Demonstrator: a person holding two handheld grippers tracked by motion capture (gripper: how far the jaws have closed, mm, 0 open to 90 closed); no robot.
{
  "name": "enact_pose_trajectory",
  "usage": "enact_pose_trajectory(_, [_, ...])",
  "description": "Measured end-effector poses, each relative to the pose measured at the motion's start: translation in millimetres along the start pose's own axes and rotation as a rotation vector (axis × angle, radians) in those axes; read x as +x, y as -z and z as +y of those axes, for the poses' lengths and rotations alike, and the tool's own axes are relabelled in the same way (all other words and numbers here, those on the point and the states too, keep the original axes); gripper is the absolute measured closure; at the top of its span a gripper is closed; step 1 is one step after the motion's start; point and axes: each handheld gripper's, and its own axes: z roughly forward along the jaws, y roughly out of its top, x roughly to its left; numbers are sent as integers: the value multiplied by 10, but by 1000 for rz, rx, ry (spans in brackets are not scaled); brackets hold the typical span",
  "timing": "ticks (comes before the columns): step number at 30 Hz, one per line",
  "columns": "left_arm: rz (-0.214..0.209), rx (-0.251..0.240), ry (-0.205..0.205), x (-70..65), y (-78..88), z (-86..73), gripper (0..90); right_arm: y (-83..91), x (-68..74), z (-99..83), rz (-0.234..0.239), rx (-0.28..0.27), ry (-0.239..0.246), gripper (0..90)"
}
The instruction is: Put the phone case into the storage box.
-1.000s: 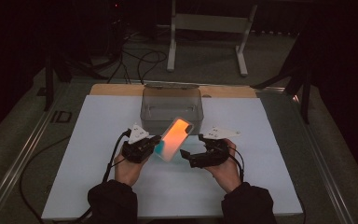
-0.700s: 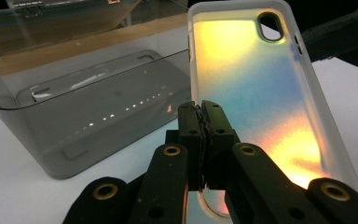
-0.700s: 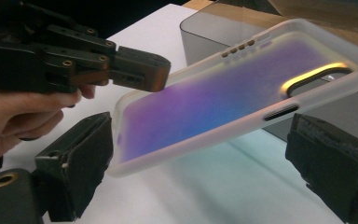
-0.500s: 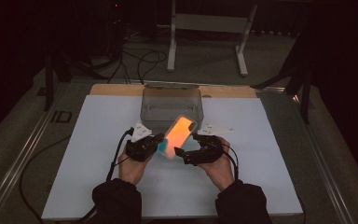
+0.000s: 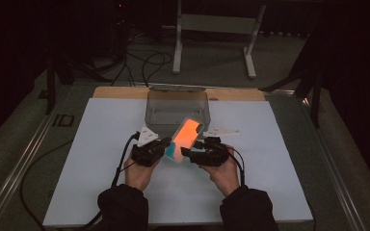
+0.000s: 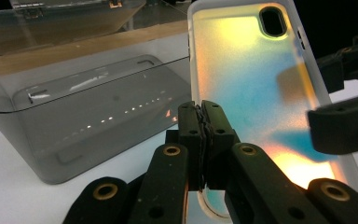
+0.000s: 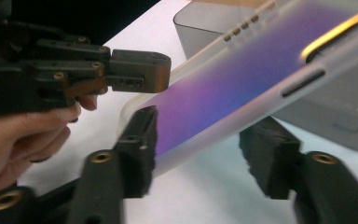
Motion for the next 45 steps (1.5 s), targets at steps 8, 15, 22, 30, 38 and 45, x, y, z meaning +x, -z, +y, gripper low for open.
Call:
enact_pose_trajectory(8, [-12, 22, 2, -40, -50, -38, 890, 23, -38, 44, 7, -7, -52, 697])
enact_pose_trajectory(15, [-18, 24, 26, -52, -71, -77, 888, 28, -23, 90, 8, -4, -41, 735])
enact_pose_trajectory(22, [-36, 28, 46, -66, -89, -128, 883, 15, -22, 132, -2, 3, -48, 754])
enact_pose_trajectory(30, [-59, 21, -9, -210, -88, -107, 900, -18, -14, 168, -50, 23, -18, 806])
enact_pose_trajectory(38, [-46, 26, 5, -185, -99, -106, 900, -14, 36, 171, -148, 29, 16, 813])
enact_pose_trajectory(45, [-12, 2, 0, -98, 1, -119, 845, 32, -4, 202, -156, 20, 20, 813])
